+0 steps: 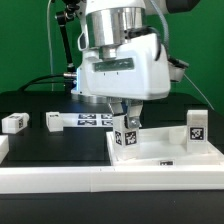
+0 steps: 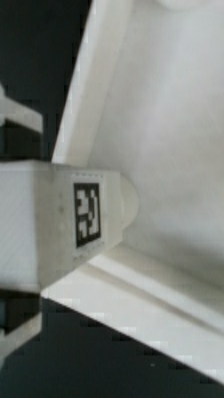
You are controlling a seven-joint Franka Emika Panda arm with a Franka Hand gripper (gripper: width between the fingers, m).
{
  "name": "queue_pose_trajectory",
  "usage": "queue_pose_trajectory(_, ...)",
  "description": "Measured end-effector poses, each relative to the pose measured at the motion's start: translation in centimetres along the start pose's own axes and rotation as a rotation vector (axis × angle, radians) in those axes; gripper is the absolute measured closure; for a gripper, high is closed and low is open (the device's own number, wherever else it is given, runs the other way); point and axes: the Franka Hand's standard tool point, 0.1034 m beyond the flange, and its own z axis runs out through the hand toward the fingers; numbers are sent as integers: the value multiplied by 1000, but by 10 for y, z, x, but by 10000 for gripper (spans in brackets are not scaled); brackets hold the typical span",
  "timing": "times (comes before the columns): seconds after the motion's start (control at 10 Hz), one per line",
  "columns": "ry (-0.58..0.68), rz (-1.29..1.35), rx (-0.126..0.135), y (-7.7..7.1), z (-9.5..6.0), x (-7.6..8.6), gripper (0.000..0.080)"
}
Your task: Assemble square table
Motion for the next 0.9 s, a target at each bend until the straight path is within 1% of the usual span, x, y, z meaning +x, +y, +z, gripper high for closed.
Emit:
queue_pose_trajectory(0.1,-1,47,0,0,0,0,509)
queue_pose_trajectory(0.5,-3,372,-2,-2,1,-7,509)
queue_pose_trajectory(0.9,-9,607,3,-2,1,-6,508)
